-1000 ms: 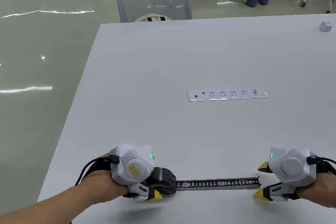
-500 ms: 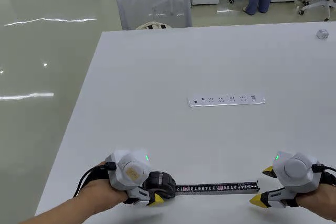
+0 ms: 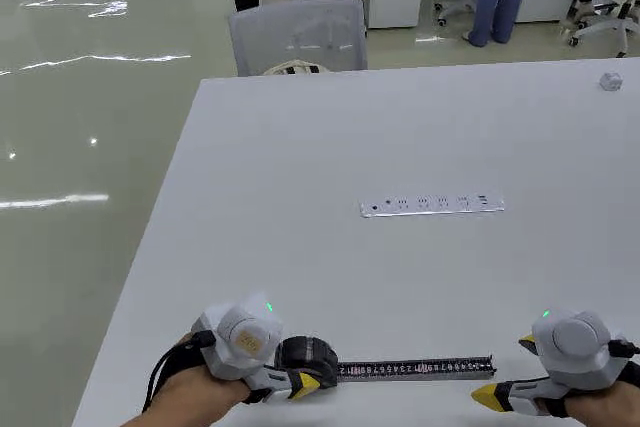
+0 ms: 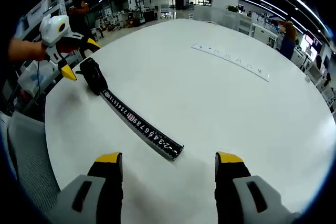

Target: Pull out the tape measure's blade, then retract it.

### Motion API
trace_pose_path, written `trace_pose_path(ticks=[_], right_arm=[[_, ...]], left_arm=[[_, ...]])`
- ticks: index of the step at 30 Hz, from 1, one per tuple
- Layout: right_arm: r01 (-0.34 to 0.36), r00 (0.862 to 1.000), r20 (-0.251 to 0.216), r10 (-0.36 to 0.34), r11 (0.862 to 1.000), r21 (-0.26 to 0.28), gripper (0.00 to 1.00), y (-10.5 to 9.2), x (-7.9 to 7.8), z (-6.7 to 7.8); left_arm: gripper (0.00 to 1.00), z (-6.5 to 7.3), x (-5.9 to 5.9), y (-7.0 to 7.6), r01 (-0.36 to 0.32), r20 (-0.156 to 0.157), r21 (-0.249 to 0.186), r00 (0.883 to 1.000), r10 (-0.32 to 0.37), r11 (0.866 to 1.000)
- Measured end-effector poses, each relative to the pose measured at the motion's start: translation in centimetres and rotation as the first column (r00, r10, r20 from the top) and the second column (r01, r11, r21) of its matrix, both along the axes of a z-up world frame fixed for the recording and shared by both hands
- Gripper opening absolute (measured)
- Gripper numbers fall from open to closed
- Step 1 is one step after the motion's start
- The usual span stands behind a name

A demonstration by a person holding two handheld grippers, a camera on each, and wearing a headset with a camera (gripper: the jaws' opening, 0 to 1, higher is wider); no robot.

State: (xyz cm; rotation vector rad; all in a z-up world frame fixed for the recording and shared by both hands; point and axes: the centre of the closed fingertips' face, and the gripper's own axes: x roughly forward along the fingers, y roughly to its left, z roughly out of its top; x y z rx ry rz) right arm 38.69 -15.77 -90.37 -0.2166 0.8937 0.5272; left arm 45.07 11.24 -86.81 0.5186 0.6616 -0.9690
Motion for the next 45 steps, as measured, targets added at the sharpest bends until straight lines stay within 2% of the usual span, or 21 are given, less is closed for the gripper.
trace_pose_path(ticks=[10, 14, 15, 19, 22, 23, 27, 29, 31, 35, 37, 39, 41, 45], right_arm=[[0.088, 0.996, 0.018, -0.089, 0.995, 0.039, 0.80, 0.5, -0.8, 0.7], [0.137, 0.990, 0.021, -0.138, 0.990, 0.046, 0.83, 0.2, -0.9, 0.9], [0.145, 0.989, 0.023, -0.146, 0.988, 0.043, 0.83, 0.1, -1.0, 1.1], [0.190, 0.981, 0.022, -0.192, 0.980, 0.063, 0.86, -0.1, -1.4, 1.4], [0.204, 0.978, 0.021, -0.205, 0.977, 0.067, 0.87, 0.0, -1.9, 1.4], [0.214, 0.976, 0.021, -0.215, 0.974, 0.071, 0.86, 0.1, -2.0, 1.4], [0.240, 0.970, 0.025, -0.243, 0.967, 0.082, 0.86, 0.2, -2.5, 1.8], [0.260, 0.965, 0.021, -0.263, 0.961, 0.090, 0.87, 0.3, -2.8, 1.9], [0.265, 0.963, 0.017, -0.267, 0.960, 0.092, 0.88, 0.5, -3.2, 2.0], [0.285, 0.958, 0.014, -0.287, 0.954, 0.095, 0.88, 0.6, -3.8, 2.1], [0.300, 0.953, 0.015, -0.303, 0.948, 0.104, 0.88, 0.7, -4.0, 2.3], [0.322, 0.945, 0.012, -0.327, 0.938, 0.131, 0.88, 1.0, -4.3, 2.5], [0.333, 0.942, 0.007, -0.337, 0.934, 0.132, 0.88, 1.3, -4.6, 2.5], [0.355, 0.933, 0.019, -0.360, 0.925, 0.139, 0.89, 1.7, -5.1, 2.8]], left_arm=[[0.78, 0.3, -0.8, 0.8, -0.107, -0.018, -0.046, 0.994, 0.107, 0.993], [0.79, 0.4, -1.0, 1.1, -0.168, -0.034, -0.060, 0.985, 0.167, 0.984], [0.79, 0.5, -1.0, 1.2, -0.175, -0.027, -0.061, 0.984, 0.174, 0.983], [0.82, 0.7, -1.2, 1.4, -0.226, -0.032, -0.074, 0.974, 0.225, 0.971], [0.85, 1.0, -1.4, 1.5, -0.275, -0.045, -0.094, 0.961, 0.272, 0.957], [0.85, 1.1, -1.5, 1.6, -0.301, -0.052, -0.105, 0.953, 0.297, 0.948], [0.84, 1.1, -2.0, 1.8, -0.333, -0.061, -0.113, 0.943, 0.328, 0.936], [0.84, 1.1, -2.4, 1.8, -0.357, -0.078, -0.121, 0.934, 0.350, 0.926], [0.86, 1.1, -2.7, 2.0, -0.377, -0.078, -0.118, 0.926, 0.370, 0.919], [0.88, 1.6, -3.0, 2.6, -0.446, -0.087, -0.138, 0.895, 0.438, 0.884], [0.88, 1.8, -3.2, 3.0, -0.468, -0.086, -0.135, 0.884, 0.460, 0.874], [0.88, 2.1, -3.5, 2.9, -0.490, -0.103, -0.160, 0.871, 0.480, 0.857], [0.88, 2.5, -4.0, 3.1, -0.501, -0.087, -0.157, 0.865, 0.494, 0.851], [0.88, 2.7, -4.7, 3.2, -0.524, -0.083, -0.151, 0.852, 0.517, 0.838]])
